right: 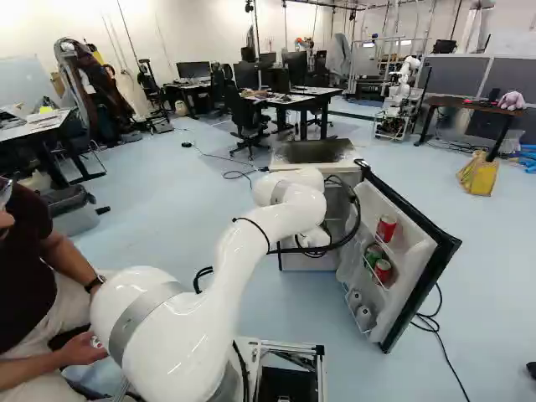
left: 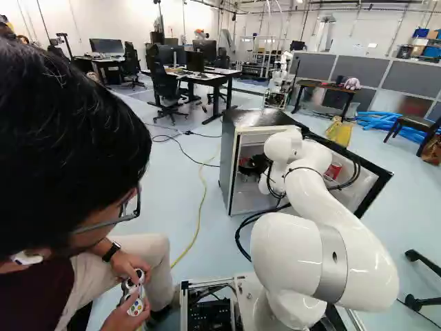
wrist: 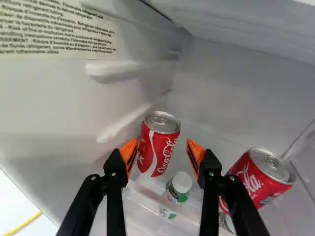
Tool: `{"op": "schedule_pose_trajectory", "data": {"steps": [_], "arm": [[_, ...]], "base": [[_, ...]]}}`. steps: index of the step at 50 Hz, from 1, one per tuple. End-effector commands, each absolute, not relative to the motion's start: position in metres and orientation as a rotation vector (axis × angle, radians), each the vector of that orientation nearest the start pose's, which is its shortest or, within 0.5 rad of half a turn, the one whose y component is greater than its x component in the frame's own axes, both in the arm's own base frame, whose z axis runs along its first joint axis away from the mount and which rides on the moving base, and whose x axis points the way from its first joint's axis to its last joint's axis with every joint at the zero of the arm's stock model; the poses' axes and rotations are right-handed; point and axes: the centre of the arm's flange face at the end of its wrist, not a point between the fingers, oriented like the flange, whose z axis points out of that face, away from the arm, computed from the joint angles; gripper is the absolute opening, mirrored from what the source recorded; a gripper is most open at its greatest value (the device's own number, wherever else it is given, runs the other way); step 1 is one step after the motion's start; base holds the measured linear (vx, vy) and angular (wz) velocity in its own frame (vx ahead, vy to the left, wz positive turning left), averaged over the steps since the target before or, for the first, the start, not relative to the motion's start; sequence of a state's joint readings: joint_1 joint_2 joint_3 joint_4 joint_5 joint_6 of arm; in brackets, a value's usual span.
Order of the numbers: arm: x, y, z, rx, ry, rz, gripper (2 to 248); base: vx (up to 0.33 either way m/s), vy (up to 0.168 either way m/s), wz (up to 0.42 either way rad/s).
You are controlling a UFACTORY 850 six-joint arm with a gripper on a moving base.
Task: Grab a drink from the fridge
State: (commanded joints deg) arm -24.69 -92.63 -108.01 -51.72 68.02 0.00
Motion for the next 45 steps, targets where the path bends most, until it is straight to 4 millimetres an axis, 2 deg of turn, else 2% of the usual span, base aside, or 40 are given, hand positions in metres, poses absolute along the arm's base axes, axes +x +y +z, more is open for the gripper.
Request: {"op": "schedule_pose_trajectory", "data": {"steps": [30, 31, 35, 36, 41, 42, 45], "arm": [[0.6711, -0.2343, -0.0443, -2.234, -0.726, -1.899, 154], [0.6711, -0.2343, -0.0443, -2.234, -0.726, -1.899, 147], [0.6711, -0.2343, -0.0443, -2.234, -0.726, -1.899, 147], [0.6711, -0.2343, -0.0443, -2.234, -0.726, -1.899, 110], [0.6711, -0.2343, -0.0443, -2.234, -0.726, -1.899, 110], [0.6711, -0.2343, -0.0443, -2.234, -0.726, -1.899, 88], [0.6711, -0.2343, -0.0443, -2.234, -0.726, -1.899, 88]], "base": [[0.000, 0.000, 0.000], [0.000, 0.000, 0.000], [0.000, 0.000, 0.000], [0.000, 0.000, 0.000], [0.000, 0.000, 0.000], [0.000, 0.000, 0.000], [0.000, 0.000, 0.000]]}}
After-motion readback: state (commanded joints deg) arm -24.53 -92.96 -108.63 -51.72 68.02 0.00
